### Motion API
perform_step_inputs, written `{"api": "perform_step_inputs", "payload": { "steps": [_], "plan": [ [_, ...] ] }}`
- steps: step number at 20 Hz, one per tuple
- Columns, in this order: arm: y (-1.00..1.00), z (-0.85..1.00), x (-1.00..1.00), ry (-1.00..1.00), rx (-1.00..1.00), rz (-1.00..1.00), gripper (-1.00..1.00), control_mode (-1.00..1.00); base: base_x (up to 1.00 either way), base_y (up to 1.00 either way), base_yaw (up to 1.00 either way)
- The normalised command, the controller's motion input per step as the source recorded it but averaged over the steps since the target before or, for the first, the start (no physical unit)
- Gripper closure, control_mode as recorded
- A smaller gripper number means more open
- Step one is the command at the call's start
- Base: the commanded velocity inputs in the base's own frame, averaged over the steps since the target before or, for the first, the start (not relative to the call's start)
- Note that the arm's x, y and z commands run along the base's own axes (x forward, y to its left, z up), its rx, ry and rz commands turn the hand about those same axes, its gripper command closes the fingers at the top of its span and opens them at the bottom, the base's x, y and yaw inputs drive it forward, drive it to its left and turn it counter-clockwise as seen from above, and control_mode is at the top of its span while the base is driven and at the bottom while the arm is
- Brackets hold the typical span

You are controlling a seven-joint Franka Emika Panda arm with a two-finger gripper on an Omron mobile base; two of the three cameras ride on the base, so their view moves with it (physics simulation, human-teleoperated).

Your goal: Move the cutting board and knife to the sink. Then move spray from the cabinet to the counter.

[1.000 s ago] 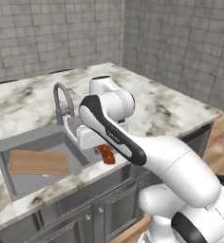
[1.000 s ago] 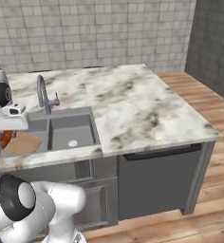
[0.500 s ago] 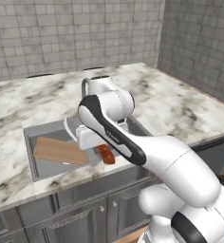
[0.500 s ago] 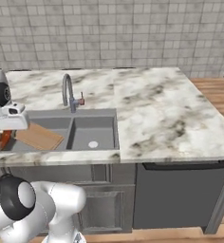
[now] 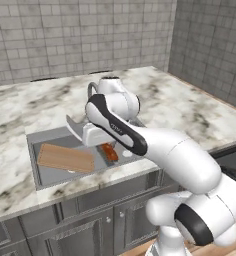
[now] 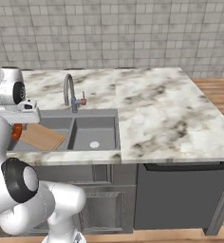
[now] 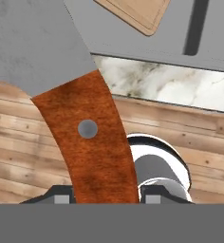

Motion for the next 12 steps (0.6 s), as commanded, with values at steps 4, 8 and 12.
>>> {"api": "perform_step_inputs", "payload": {
  "steps": [4, 8, 12],
  "plan": [
    [0.18, -0.32, 0.78, 0.03, 0.02, 0.05, 1.0, -1.0, 0.0, 0.0, 0.0],
    [0.32, -0.41, 0.54, 0.05, 0.0, 0.05, 1.0, -1.0, 0.0, 0.0, 0.0],
    [0.26, -0.44, 0.51, 0.01, 0.0, 0.04, 1.0, -1.0, 0.0, 0.0, 0.0]
  ]
}}
